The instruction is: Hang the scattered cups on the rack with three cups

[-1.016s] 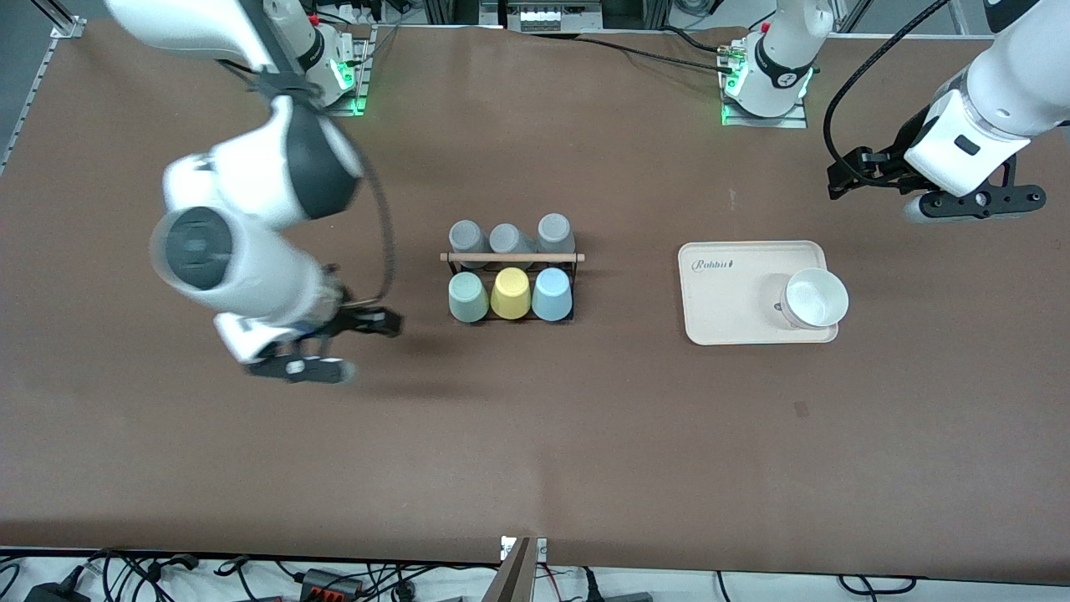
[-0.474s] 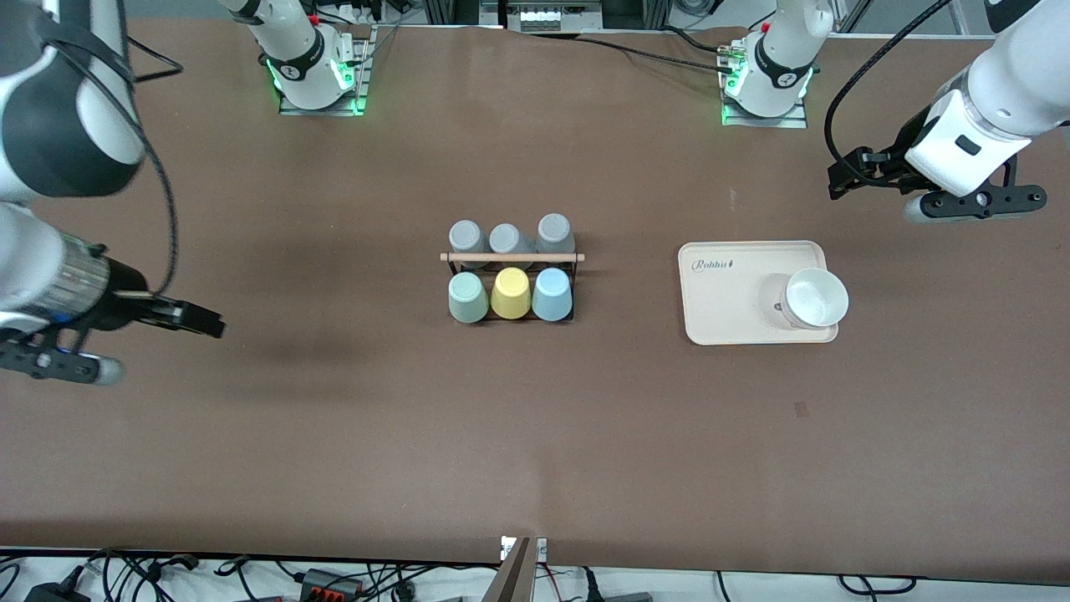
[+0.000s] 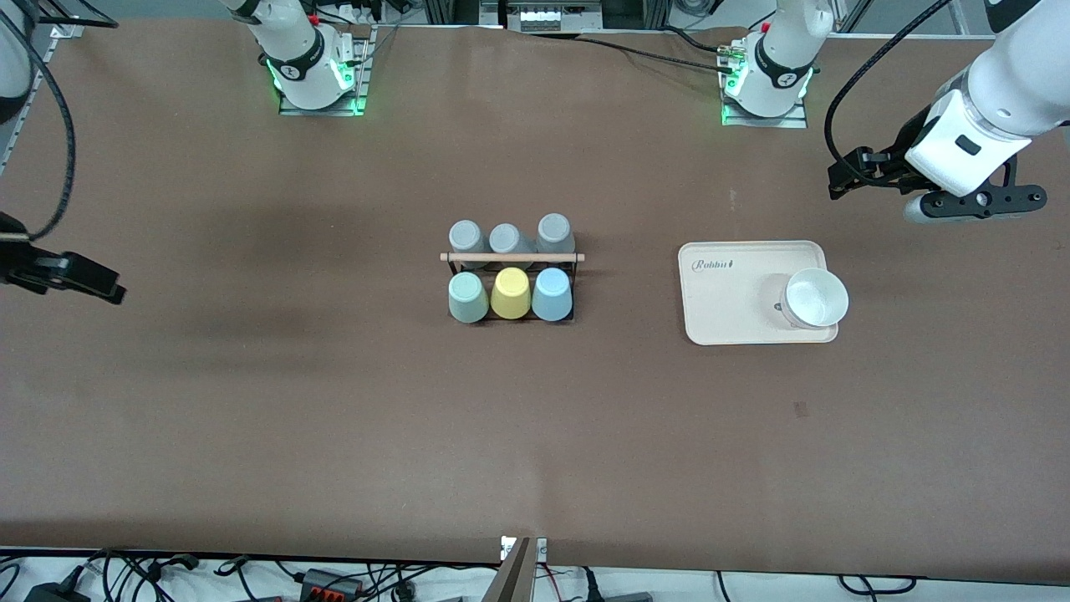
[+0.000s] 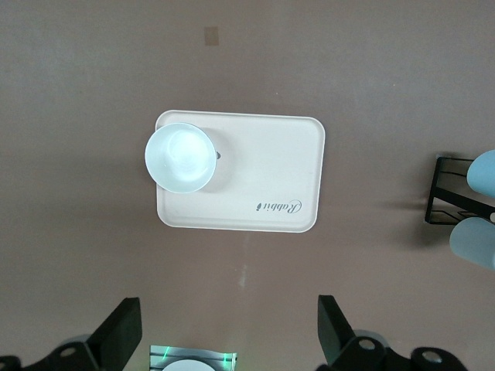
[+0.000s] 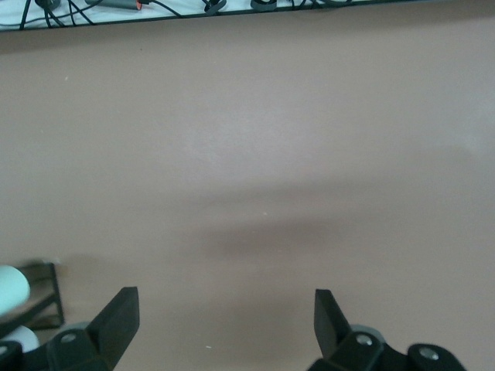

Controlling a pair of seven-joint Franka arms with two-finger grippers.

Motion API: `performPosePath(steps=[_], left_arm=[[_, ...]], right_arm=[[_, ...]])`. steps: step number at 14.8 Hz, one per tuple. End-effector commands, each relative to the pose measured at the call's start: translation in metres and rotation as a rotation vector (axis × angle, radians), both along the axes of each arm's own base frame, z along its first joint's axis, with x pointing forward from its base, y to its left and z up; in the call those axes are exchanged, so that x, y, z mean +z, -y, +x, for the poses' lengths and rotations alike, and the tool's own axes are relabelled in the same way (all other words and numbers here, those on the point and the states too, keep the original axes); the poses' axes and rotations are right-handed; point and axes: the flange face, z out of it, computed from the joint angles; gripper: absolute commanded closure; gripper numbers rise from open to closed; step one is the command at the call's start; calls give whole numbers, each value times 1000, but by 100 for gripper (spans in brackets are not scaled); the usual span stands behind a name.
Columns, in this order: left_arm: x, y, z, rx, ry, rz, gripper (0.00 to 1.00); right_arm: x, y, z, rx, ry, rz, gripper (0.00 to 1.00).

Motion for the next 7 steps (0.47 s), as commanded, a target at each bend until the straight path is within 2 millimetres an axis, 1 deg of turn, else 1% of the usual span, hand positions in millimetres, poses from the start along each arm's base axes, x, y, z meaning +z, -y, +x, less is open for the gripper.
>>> performPosePath(steps=[1, 2, 4, 5, 7], left_arm=[[8, -3, -3, -16, -2, -20, 0], [8, -3, -3, -16, -3, -20, 0], [8, -3, -3, -16, -1, -20, 0], [8, -3, -3, -16, -2, -20, 0], [8, -3, -3, -16, -3, -20, 0]], right_arm=[[11, 16, -14, 62, 18, -15, 0], [16, 18, -18, 63, 21, -16, 0], [17, 18, -22, 66, 12, -18, 0], [18, 18, -28, 64, 10, -19, 0], [10, 20, -47, 63, 19, -19, 0]])
